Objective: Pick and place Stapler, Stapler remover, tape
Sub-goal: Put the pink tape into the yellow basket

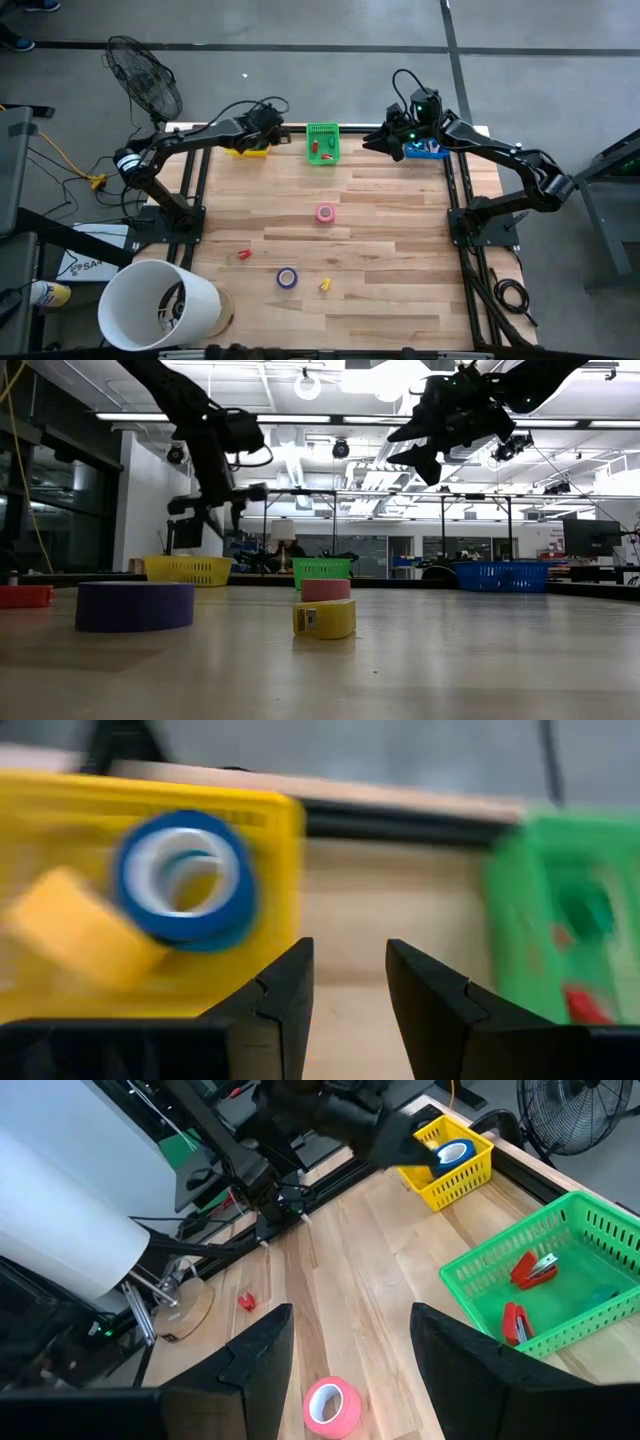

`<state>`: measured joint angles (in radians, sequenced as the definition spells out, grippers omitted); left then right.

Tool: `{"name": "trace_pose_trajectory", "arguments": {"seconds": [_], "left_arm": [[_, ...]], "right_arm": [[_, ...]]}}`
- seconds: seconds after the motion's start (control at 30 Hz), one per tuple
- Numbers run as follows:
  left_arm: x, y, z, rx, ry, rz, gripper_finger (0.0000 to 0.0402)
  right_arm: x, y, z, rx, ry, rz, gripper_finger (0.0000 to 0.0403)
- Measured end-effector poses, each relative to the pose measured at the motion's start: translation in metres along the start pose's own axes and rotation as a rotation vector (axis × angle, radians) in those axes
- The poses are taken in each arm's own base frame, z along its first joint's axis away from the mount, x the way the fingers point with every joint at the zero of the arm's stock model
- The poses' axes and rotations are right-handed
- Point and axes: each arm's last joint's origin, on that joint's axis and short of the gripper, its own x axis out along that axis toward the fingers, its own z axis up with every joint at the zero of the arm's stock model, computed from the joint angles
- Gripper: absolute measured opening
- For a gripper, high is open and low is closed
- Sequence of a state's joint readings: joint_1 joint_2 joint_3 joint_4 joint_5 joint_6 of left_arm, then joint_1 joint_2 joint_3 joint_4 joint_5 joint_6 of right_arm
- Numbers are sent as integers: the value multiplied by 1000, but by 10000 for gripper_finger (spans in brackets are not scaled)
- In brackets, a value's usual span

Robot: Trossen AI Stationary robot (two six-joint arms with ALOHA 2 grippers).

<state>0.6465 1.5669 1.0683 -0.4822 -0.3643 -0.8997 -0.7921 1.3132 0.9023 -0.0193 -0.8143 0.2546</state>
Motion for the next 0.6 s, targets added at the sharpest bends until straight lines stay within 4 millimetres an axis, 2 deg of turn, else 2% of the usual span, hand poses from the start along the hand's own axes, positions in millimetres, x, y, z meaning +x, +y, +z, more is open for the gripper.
{"name": "trace_pose_trajectory", "arguments": {"seconds": [0.1, 0.33, 0.6], "left_arm": [[-4, -11, -7, 129, 37, -103, 124], [-17, -31, -33, 263, 190, -298, 124], [-34, -40, -68, 586, 438, -487, 124]], "right_arm": [[0, 0, 0, 9, 0, 0, 193], [0, -1, -2, 31, 8, -19, 193], [0, -3, -5, 62, 29, -60, 193]]}}
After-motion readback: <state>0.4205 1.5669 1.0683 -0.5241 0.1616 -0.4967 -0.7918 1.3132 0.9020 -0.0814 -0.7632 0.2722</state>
